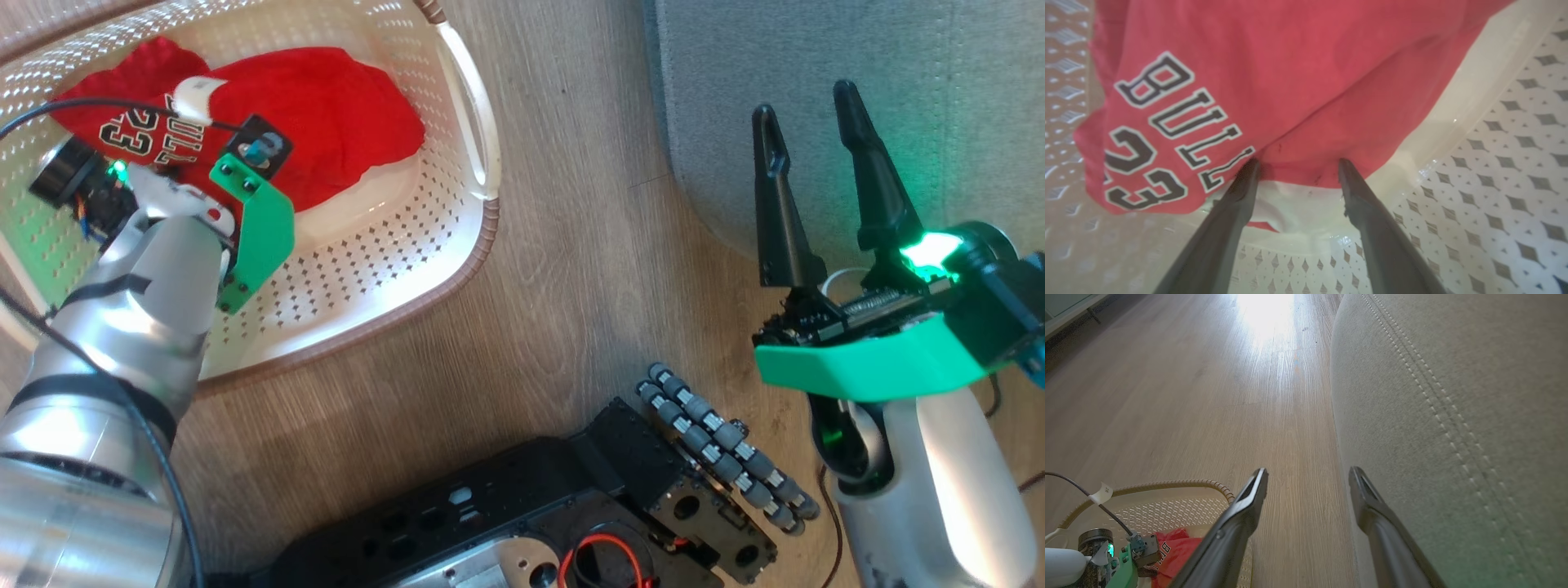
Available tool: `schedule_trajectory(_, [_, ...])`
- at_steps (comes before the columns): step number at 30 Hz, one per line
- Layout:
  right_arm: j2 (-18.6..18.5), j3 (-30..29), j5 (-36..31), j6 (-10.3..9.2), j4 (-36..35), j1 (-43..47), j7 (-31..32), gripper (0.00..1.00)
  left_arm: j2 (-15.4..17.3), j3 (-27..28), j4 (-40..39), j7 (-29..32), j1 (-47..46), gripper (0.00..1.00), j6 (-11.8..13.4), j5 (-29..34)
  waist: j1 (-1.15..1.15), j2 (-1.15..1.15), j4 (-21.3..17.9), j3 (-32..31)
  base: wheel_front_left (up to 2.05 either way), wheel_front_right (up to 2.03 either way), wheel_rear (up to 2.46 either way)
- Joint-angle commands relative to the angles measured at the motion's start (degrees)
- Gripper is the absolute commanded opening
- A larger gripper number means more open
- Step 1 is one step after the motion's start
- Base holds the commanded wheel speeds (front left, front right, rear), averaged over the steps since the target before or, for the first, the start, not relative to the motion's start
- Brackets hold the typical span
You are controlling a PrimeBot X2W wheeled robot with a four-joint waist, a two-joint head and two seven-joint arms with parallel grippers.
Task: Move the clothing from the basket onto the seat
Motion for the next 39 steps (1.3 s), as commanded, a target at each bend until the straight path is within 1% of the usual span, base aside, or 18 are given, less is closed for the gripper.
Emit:
schedule_trajectory(1, [0.07,0.3,-0.77,-0.01,-2.05,3.91,-0.36,1.0,0.82,-0.71,-0.5,0.87,0.04,1.0,0.14,0.77,0.0,0.0,0.27,0.22,0.0,0.0,0.0])
schedule_trajectory(11, [0.07,0.67,-1.95,-0.01,-2.94,3.86,-0.36,1.0,0.01,-1.55,-0.49,2.63,-0.82,1.0,0.23,-0.17,0.0,0.0,1.27,1.2,0.0,0.0,0.0])
schedule_trajectory(12, [0.07,0.71,-1.96,-0.01,-2.96,3.83,-0.36,1.0,0.01,-1.41,-0.49,3.03,-0.77,0.79,0.16,-0.49,0.0,0.0,1.26,1.22,0.0,0.0,0.0])
schedule_trajectory(13, [0.07,0.74,-1.96,-0.01,-2.99,3.81,-0.36,1.0,0.02,-1.33,-0.49,3.43,-0.71,0.36,0.06,-0.77,0.0,0.0,1.23,1.23,0.0,0.0,0.0])
schedule_trajectory(14, [0.07,0.77,-1.95,-0.01,-3.01,3.79,-0.36,1.0,0.04,-1.32,-0.49,3.64,-0.66,0.01,-0.06,-0.96,0.0,0.0,1.2,1.23,0.0,0.0,0.0])
schedule_trajectory(20, [0.07,0.64,-1.77,-0.01,-2.77,3.36,-0.36,1.0,0.45,-0.88,-0.49,4.35,-0.01,0.0,-0.71,-2.55,0.0,0.0,0.86,0.89,0.0,0.0,0.0])
schedule_trajectory(28, [0.07,0.8,-1.06,-0.01,-2.19,1.72,-0.36,1.0,0.24,-0.25,-0.49,2.24,1.04,0.0,-1.24,-4.61,0.0,0.0,0.58,-0.49,0.0,0.0,0.0])
schedule_trajectory(33, [0.07,0.86,-0.72,-0.01,-2.08,-0.48,-0.36,1.0,-0.4,0.18,-0.49,-0.58,0.95,0.0,-0.92,-5.93,0.0,0.0,0.63,-1.6,0.0,0.0,0.0])
schedule_trajectory(39, [0.07,1.85,-0.27,-0.01,-0.98,-3.8,-0.36,1.0,-1.1,1.92,-0.49,-4.51,1.58,0.0,0.04,-8.67,0.0,0.0,0.57,-3.92,0.0,0.0,0.0])
